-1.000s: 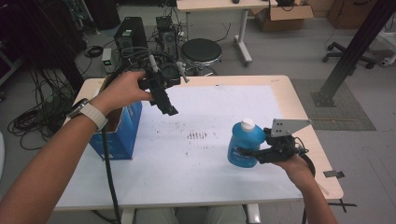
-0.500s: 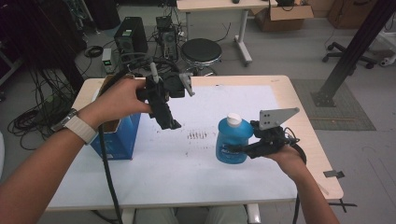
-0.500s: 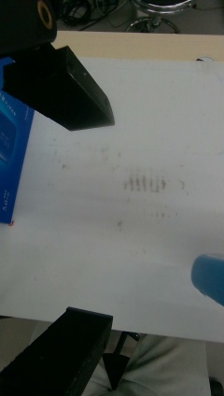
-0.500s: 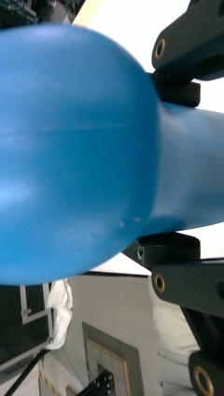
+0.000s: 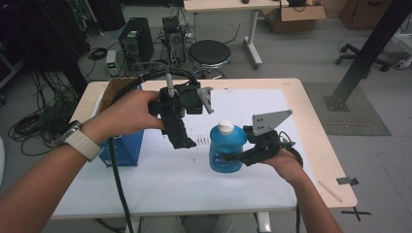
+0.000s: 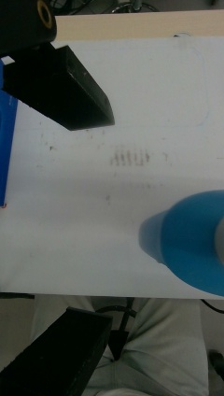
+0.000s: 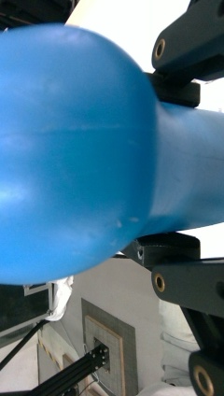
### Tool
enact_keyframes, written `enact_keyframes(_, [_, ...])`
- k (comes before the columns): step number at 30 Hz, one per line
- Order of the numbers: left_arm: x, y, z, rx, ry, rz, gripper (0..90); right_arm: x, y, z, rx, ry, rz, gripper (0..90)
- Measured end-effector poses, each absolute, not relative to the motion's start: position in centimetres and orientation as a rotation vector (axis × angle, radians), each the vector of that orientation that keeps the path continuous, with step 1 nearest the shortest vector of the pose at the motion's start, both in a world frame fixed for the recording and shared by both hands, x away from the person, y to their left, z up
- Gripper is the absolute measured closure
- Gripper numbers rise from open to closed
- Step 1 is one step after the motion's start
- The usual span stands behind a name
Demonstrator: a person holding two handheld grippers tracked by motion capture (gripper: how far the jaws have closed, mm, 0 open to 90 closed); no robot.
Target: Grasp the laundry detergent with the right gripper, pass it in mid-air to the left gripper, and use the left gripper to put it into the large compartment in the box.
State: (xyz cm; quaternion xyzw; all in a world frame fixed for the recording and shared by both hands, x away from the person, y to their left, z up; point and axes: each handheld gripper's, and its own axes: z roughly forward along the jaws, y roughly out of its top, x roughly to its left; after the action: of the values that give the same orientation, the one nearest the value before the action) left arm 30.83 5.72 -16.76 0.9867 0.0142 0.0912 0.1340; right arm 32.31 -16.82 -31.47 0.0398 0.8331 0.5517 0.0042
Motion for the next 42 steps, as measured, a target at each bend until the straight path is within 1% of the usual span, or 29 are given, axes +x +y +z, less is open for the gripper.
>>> enact_keyframes(8, [30.4,5.3,-16.7,2.868,0.024,0.227,6.6,32.7,-15.2,-31.1,0.078,2.627,1.726,44.1])
enact_keyframes(18, [30.4,4.9,-16.6,2.877,0.026,0.177,6.5,33.0,-13.7,-31.5,0.058,2.654,1.702,44.1])
enact_keyframes(26, [30.6,4.8,-16.4,2.885,0.049,0.176,6.4,33.1,-12.9,-31.8,0.055,2.67,1.69,44.1])
enact_keyframes(42, [31.2,4.0,-17.9,2.926,0.051,0.16,6.6,33.0,-11.8,-31.5,0.041,2.689,1.685,44.1])
